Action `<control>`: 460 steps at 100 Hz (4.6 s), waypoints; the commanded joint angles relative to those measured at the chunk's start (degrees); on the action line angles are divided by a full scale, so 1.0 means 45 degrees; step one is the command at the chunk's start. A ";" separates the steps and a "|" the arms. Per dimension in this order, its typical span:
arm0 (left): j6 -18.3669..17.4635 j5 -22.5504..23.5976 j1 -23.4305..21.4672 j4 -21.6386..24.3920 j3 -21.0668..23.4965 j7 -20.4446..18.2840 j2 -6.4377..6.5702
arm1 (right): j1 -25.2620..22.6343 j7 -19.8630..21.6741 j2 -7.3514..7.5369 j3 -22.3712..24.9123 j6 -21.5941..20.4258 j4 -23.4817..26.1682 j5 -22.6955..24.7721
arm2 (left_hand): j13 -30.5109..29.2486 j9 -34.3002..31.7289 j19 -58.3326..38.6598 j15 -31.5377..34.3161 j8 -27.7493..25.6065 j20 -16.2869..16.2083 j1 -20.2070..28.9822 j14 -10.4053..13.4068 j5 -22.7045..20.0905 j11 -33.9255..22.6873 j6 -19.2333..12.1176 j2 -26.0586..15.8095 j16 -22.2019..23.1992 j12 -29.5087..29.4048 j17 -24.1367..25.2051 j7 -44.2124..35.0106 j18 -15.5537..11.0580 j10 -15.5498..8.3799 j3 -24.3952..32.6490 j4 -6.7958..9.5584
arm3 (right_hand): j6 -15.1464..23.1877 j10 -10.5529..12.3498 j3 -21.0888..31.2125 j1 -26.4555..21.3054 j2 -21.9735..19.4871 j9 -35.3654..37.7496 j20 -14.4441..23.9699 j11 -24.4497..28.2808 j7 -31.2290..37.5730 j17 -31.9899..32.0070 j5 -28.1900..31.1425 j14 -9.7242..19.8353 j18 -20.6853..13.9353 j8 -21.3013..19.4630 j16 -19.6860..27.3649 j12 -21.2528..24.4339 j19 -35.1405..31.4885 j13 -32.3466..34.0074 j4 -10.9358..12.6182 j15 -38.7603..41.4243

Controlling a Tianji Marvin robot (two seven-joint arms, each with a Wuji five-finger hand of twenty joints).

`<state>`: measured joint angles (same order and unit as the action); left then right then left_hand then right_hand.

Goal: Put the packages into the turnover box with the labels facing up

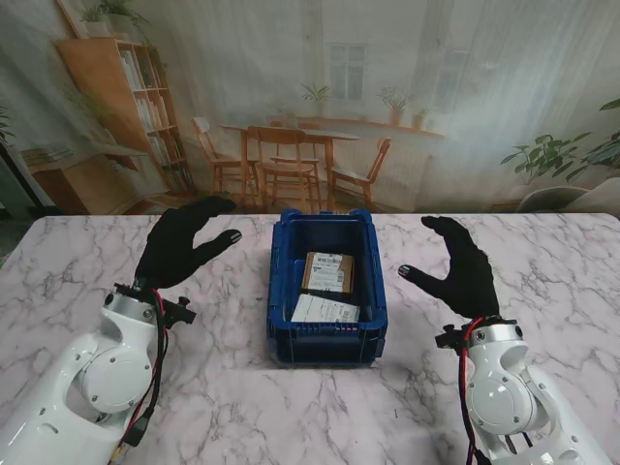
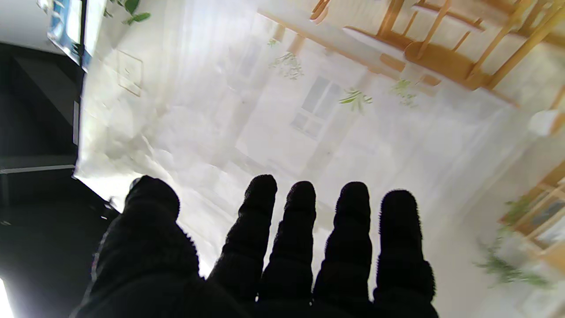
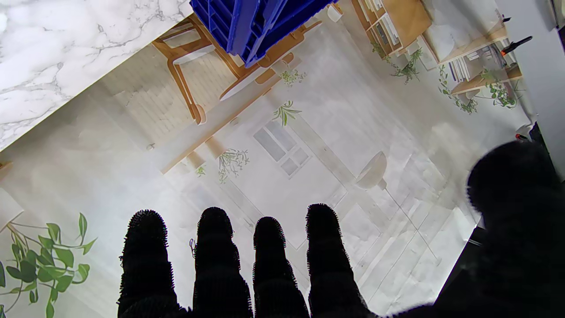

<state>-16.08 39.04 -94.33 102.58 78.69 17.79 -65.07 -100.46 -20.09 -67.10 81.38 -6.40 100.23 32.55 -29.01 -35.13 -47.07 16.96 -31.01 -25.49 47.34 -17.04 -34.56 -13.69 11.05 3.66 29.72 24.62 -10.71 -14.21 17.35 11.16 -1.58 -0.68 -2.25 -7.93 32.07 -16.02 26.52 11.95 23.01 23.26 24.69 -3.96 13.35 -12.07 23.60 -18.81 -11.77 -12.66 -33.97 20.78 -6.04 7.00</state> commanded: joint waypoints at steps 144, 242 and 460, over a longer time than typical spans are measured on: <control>0.1240 -0.1970 -0.0335 -0.1761 -0.0115 -0.0346 -0.0366 | 0.4655 0.7144 0.1149 -0.3658 0.1422 0.0184 -0.0476 | -0.0171 -0.0405 -0.0140 0.0294 -0.0129 -0.0742 0.0653 -0.0133 -0.0562 -0.0254 0.0278 -0.0836 0.0505 0.0263 0.0710 -0.0251 0.0390 0.0070 -0.0029 0.0058 | -0.2750 -0.1562 -0.2736 0.0257 -0.3985 0.1533 -0.1452 0.0934 -0.1303 -0.1279 0.1197 -0.0003 -0.2336 0.0584 -0.0084 -0.0536 -0.4469 0.1654 0.0364 0.1171; 0.1480 -0.1855 -0.0220 -0.1902 -0.0165 -0.0533 -0.0318 | 0.7358 0.9051 0.1274 -0.6858 0.3777 -0.2049 -0.1103 | -0.0121 -0.0391 -0.0006 0.0237 -0.0110 -0.0815 0.0662 -0.0154 -0.0562 -0.0165 0.0289 -0.0877 0.0491 0.0246 0.0777 -0.0201 0.0407 0.0077 -0.0031 0.0056 | -0.3283 -0.2089 -0.3272 0.0709 -0.4884 0.2224 -0.2071 0.0060 -0.3374 -0.1672 0.1484 -0.0279 -0.2220 0.0316 0.0875 -0.0193 -0.4273 0.2449 0.0422 0.0165; 0.1388 -0.1632 -0.0144 -0.2098 -0.0168 -0.0562 -0.0276 | 0.9785 1.0097 0.1112 -0.9831 0.3852 -0.4739 -0.2426 | -0.0084 -0.0381 0.0122 0.0170 -0.0095 -0.0898 0.0655 -0.0181 -0.0540 -0.0064 0.0289 -0.0917 0.0468 0.0228 0.0820 -0.0141 0.0437 0.0092 -0.0040 0.0051 | -0.2360 -0.1312 -0.3894 0.0737 -0.5623 0.2382 -0.1965 0.0318 -0.1569 -0.1453 0.1000 0.0223 -0.2195 -0.0276 0.0258 -0.0402 -0.4696 0.2194 0.0523 0.1179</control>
<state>-9.89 31.58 -95.01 93.27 78.15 16.20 -66.34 -55.37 26.08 -62.06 36.82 11.22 79.08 21.23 -29.01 -35.80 -47.12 17.53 -31.48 -28.41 48.90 -17.94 -35.63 -14.28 11.89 2.23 31.61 25.36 -7.99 -14.97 18.67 11.85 -1.03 -0.68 -14.55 -14.44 15.53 -13.74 2.83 22.98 13.18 23.68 16.63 -11.31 19.14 -12.08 14.21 -19.01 -9.32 -13.89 -53.85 31.30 -5.29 10.67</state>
